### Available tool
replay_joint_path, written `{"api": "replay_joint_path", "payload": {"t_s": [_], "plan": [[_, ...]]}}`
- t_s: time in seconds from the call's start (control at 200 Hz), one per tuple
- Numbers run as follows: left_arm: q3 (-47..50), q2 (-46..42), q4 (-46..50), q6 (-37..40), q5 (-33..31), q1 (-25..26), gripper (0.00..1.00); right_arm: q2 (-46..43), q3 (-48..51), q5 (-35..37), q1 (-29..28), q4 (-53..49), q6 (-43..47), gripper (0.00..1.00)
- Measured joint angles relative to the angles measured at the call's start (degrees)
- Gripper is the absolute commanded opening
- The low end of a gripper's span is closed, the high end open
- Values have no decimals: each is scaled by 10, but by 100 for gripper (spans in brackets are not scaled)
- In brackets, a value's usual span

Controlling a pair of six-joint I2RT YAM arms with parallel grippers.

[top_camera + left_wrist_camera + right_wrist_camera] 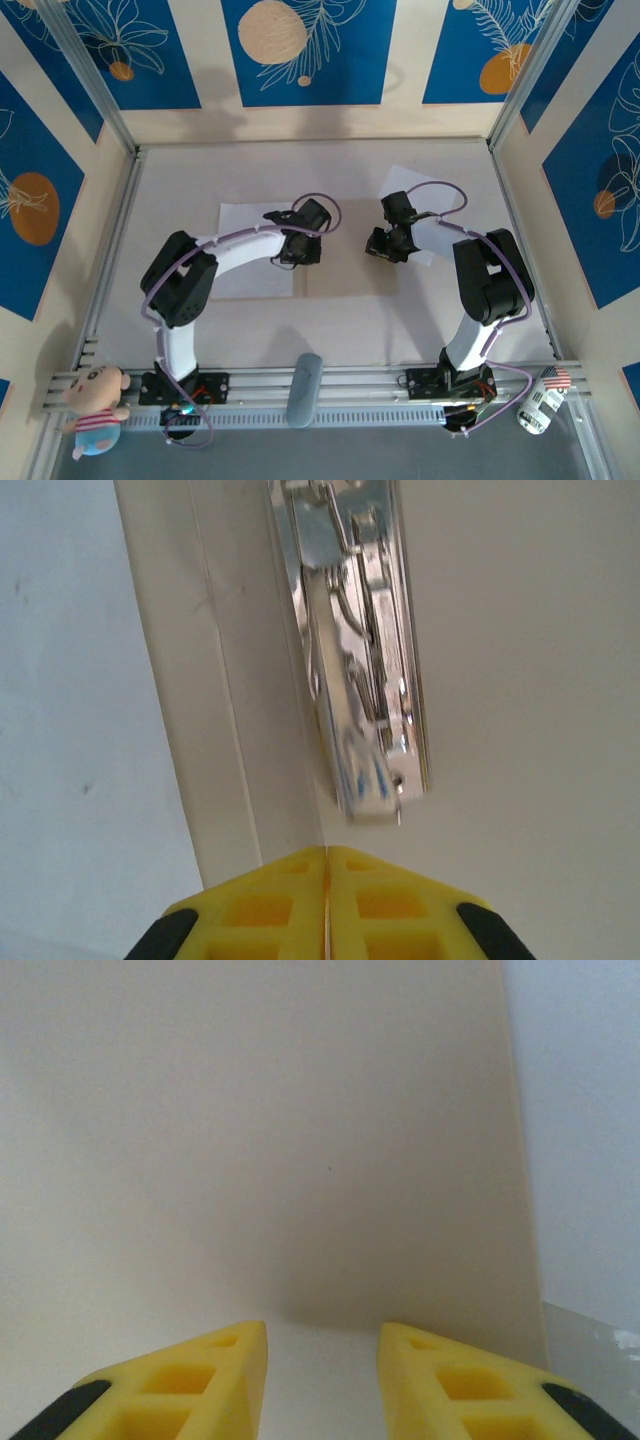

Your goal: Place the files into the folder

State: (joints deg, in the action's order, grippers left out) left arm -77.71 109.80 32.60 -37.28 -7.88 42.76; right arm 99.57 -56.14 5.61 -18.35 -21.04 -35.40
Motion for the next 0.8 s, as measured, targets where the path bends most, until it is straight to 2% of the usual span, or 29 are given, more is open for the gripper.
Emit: {"api": "replay_joint_path", "payload": {"t_s": [0.34, 0.6, 0.8], "plan": [[-108, 47, 9, 25, -21, -33, 6, 0, 0, 0, -1, 0, 0, 36], [-152, 96, 28, 34, -13, -60, 8, 0, -1, 0, -1, 0, 0, 36], [-189, 97, 46, 43, -12, -65, 17, 0, -2, 0, -1, -1, 0, 36]]}}
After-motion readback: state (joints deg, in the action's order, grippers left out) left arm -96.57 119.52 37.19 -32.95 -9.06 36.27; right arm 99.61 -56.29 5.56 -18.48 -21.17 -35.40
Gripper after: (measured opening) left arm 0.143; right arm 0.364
